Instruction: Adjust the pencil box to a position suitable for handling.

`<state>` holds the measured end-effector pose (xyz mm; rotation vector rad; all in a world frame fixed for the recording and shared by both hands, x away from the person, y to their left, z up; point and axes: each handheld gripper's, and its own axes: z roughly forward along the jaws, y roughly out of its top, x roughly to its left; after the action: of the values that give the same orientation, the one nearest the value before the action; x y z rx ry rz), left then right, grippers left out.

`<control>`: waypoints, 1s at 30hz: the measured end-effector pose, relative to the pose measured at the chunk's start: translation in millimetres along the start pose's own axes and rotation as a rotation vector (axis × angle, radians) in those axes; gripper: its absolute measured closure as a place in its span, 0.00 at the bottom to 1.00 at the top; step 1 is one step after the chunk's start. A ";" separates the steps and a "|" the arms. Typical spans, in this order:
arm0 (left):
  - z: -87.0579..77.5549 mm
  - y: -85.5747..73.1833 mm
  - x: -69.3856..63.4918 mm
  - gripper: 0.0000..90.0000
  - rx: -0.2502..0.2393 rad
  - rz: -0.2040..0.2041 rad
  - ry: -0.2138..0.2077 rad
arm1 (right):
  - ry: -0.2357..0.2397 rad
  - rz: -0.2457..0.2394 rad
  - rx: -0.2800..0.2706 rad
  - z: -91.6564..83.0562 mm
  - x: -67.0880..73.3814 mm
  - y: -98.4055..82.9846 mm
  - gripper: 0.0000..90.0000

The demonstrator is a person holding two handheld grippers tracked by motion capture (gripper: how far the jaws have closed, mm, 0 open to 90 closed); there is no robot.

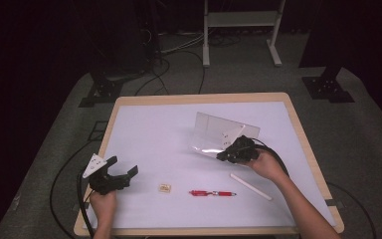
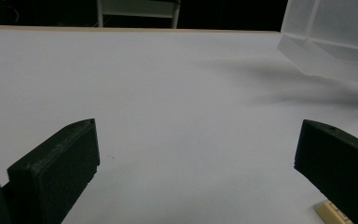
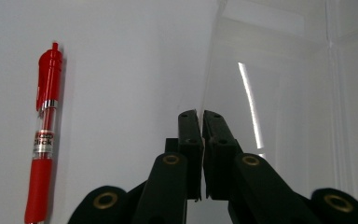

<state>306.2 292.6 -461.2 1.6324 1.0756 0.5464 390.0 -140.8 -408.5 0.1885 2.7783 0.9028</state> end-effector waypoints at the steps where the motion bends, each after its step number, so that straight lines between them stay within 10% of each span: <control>1: 0.0 0.0 0.0 0.00 0.000 0.000 0.000 | 0.000 0.000 0.000 0.0 0.0 0.0 0.96; 30: -0.8 0.0 0.8 0.00 -0.002 -0.001 -0.004 | 0.113 -0.068 0.013 44.4 3.6 19.8 0.96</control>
<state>305.9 293.7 -461.1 1.6298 1.0729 0.5436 398.4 -99.2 -432.4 0.0456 2.8748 0.9057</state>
